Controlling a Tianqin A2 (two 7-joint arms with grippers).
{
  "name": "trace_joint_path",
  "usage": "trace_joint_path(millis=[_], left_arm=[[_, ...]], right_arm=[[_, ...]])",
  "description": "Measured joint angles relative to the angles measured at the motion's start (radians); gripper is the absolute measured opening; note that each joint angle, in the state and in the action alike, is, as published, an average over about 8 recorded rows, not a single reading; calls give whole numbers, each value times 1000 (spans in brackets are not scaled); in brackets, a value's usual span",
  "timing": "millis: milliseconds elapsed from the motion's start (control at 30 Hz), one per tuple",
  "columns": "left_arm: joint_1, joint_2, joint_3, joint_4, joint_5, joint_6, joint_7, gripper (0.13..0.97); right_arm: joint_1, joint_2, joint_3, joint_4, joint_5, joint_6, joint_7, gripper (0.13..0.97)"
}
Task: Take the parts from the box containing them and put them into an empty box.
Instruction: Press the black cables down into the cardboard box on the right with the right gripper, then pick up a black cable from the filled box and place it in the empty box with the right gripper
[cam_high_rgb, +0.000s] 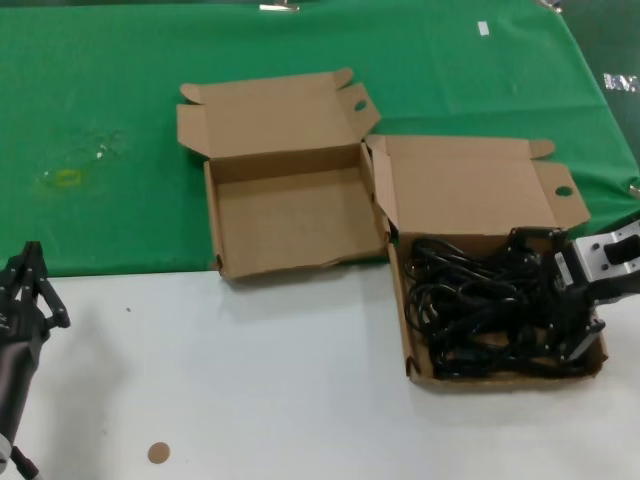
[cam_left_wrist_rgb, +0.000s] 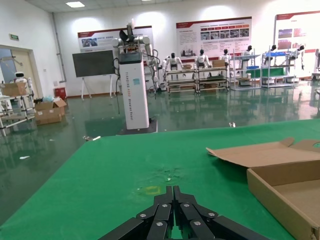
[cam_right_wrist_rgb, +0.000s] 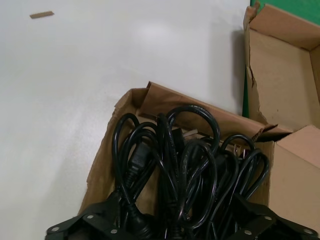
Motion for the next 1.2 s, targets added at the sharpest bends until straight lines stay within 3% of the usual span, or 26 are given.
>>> trace_joint_path(millis=[300, 867, 1000, 1200], left_arm=[[0, 0, 0, 0, 0, 0, 0, 152], [0, 0, 0, 0, 0, 0, 0, 152], [0, 0, 0, 0, 0, 0, 0, 152], [0, 0, 0, 0, 0, 0, 0, 152]], right_arm=[[16, -29, -7, -49, -24, 12, -32, 764], [33, -50, -10, -74, -43, 19, -58, 352], [34, -46, -9, -67, -47, 16, -55, 352], [37, -33, -5, -41, -50, 5, -39, 273]])
